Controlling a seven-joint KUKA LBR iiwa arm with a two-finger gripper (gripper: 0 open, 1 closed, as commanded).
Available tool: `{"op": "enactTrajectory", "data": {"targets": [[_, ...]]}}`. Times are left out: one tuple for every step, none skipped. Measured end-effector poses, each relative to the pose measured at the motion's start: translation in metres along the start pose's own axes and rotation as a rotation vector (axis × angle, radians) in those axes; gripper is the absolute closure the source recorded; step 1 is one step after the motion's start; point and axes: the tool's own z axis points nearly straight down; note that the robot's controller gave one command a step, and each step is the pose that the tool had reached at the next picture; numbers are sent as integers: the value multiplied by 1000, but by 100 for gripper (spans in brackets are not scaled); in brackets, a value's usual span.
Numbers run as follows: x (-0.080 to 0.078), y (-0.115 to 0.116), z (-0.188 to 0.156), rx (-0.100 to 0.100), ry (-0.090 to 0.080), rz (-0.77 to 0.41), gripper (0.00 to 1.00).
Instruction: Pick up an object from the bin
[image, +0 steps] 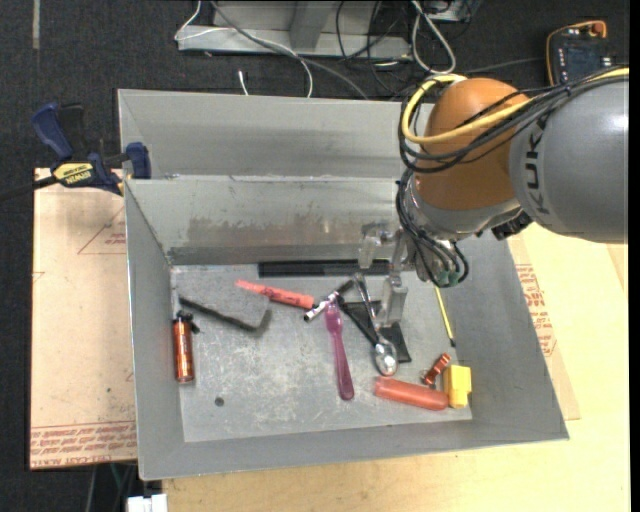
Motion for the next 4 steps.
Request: {"op": "enactTrajectory", "data": {"targets": [[-1, 0, -5, 0, -7, 0, 0], [-27, -6, 110, 0, -8, -187, 0], [-39, -6, 38, 1, -22, -180, 0], [-11, 26, 83, -3, 3, -147, 0]]}}
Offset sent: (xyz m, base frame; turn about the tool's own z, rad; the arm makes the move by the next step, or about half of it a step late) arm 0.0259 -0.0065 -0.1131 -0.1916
